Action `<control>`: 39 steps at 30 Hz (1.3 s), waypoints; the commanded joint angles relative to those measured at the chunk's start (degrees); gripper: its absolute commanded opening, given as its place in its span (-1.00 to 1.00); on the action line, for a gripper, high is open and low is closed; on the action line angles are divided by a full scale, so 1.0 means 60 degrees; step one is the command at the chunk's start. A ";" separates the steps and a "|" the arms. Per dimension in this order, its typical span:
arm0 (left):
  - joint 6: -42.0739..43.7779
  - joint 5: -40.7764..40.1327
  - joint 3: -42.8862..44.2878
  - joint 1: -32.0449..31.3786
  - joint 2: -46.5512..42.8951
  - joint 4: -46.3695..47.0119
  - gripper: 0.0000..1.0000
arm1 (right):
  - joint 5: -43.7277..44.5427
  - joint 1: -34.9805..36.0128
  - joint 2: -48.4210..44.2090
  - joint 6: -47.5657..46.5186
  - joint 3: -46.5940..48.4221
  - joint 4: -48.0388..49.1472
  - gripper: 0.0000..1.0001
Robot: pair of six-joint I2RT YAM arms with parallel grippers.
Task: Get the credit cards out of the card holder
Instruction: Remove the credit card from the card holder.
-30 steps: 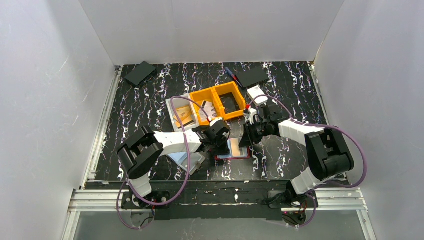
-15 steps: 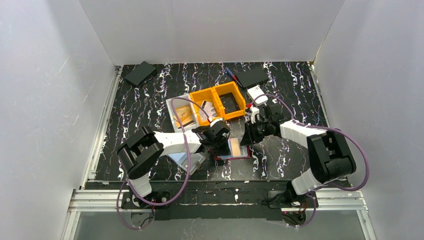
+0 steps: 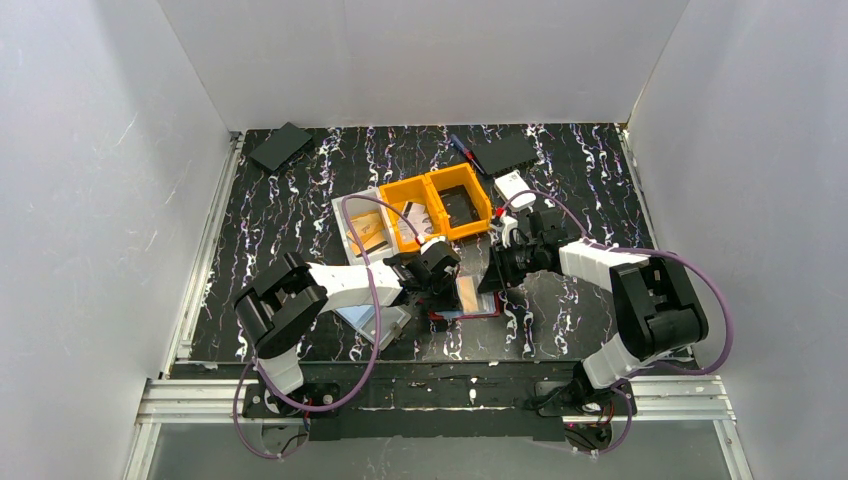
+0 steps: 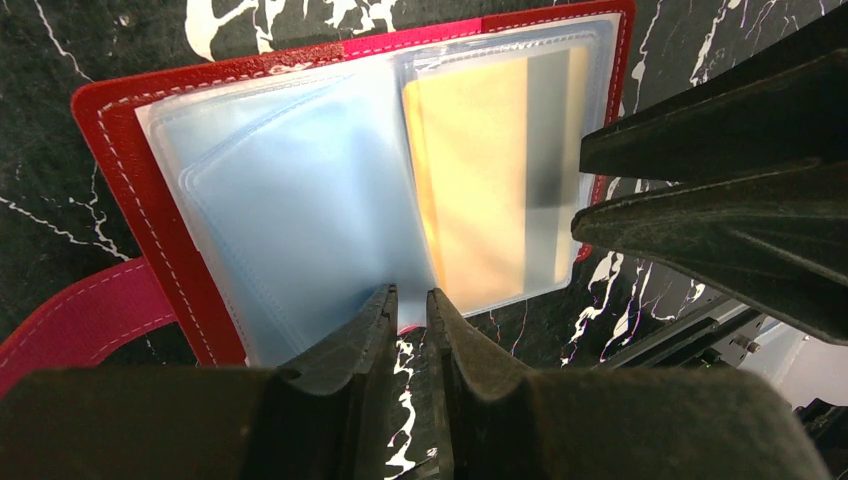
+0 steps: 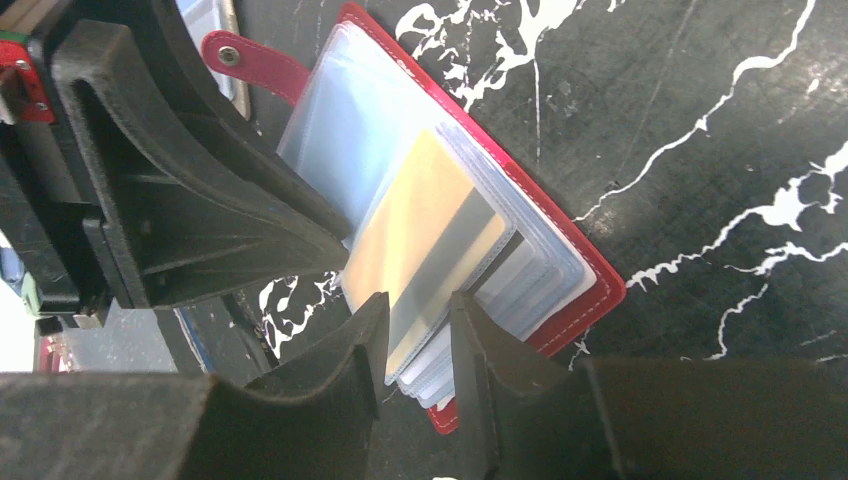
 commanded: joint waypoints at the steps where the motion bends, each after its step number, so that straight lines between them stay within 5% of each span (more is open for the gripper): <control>1: 0.0218 0.0063 -0.0286 -0.0004 0.0046 -0.0350 -0.66 | -0.1263 0.0095 0.0191 0.0290 -0.0068 0.0238 -0.27; 17: 0.0345 0.0855 -0.1573 0.0320 -0.1474 0.0940 -0.42 | -0.3111 0.0133 0.0389 0.1401 -0.0160 0.1099 -0.38; 29: 0.0870 0.1269 -0.2117 0.0479 -0.2158 0.1134 -0.33 | -0.3349 0.1089 0.1478 0.0687 0.1229 0.0015 -0.37; 35: 0.1589 0.1000 -0.2813 0.0492 -0.3958 0.0988 0.07 | -0.3030 0.1593 0.1998 -0.0765 0.2208 -0.1645 -0.36; 39: 0.1806 0.0839 -0.3044 0.0584 -0.5185 0.0141 0.17 | -0.2653 0.2079 0.2140 -0.1320 0.2514 -0.2054 -0.27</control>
